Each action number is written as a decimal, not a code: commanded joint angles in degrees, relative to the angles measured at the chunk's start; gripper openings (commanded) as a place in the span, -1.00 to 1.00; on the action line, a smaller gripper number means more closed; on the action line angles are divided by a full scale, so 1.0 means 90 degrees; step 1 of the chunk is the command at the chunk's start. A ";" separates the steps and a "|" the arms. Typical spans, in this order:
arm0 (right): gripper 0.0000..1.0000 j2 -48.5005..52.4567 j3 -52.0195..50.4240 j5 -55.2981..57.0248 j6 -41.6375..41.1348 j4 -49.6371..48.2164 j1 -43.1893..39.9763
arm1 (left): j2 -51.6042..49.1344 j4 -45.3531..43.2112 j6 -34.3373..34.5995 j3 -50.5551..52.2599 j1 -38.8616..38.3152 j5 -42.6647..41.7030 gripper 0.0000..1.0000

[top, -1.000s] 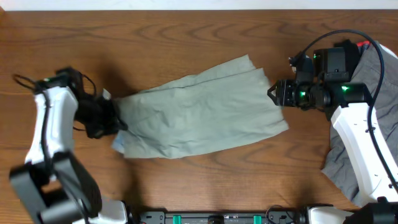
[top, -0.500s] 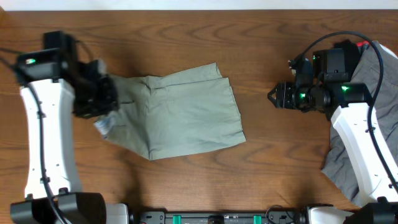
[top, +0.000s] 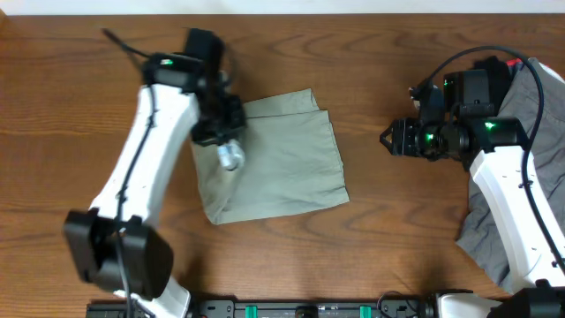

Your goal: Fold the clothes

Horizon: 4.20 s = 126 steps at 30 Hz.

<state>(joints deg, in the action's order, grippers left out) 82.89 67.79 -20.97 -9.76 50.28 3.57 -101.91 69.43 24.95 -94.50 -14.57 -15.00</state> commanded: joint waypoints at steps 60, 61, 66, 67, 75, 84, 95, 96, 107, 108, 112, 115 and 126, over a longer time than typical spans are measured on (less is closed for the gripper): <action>-0.97 0.3619 -0.0559 -0.0308 -0.0194 -0.2195 0.0505 | -0.0648 0.0313 0.1239 -0.1953 -0.2110 0.0573 -0.88; -0.97 0.3619 -0.0559 -0.0308 -0.0192 -0.2186 0.0505 | -0.0685 0.0277 0.1260 -0.1936 -0.2198 0.0583 -0.88; -0.97 0.3619 -0.0559 -0.0308 -0.0189 -0.2186 0.0505 | -0.1037 0.0248 0.1282 -0.1916 -0.2426 0.0780 -0.88; -0.97 0.3619 -0.0559 -0.0308 -0.0189 -0.2181 0.0505 | -0.1139 0.0277 0.1282 -0.1914 -0.2426 0.0770 -0.88; -0.81 0.3441 -0.0544 -0.0624 0.0143 -0.1938 0.0284 | -0.1880 0.0245 0.1282 -0.1914 -0.2453 0.0765 -0.88; -0.75 0.2283 -0.0544 -0.0673 0.0238 -0.1086 -0.0651 | -0.1999 -0.0129 0.1467 -0.1914 -0.2450 0.0495 0.06; -0.74 0.1069 -0.0544 -0.0942 0.0685 -0.0811 -0.0806 | -0.1037 0.0787 0.0529 -0.2050 -0.1508 0.1022 0.45; -0.74 0.0950 -0.0544 -0.1212 0.0763 -0.0826 -0.0797 | -0.0950 0.0916 0.0398 -0.2047 -0.1367 0.1154 0.48; -0.76 0.1047 -0.0546 -0.2084 0.0954 -0.1396 0.0736 | -0.0954 0.0471 -0.0631 -0.0539 -0.0498 0.0656 0.18; -0.76 0.1141 -0.0546 -0.2023 0.0947 -0.1474 0.0933 | -0.0954 0.0260 -0.0653 -0.0240 -0.0498 0.0561 0.18; -0.81 0.1717 -0.0546 -0.1685 0.0651 -0.1591 0.1574 | -0.0954 -0.0585 -0.0653 0.1025 -0.0495 0.0549 0.07; -0.85 0.2259 -0.0546 -0.1494 0.0381 -0.1593 0.1824 | -0.0954 -0.1124 -0.0651 0.1753 -0.0503 0.0546 -0.03; -0.97 0.2912 -0.0544 0.1384 -0.0493 -0.0080 0.1719 | -0.0954 -0.2091 -0.0678 0.3245 -0.0500 0.0576 -0.06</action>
<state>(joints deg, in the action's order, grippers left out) 109.40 63.40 -24.23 -11.38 47.46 19.97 -110.13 50.74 19.57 -67.55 -19.09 -10.52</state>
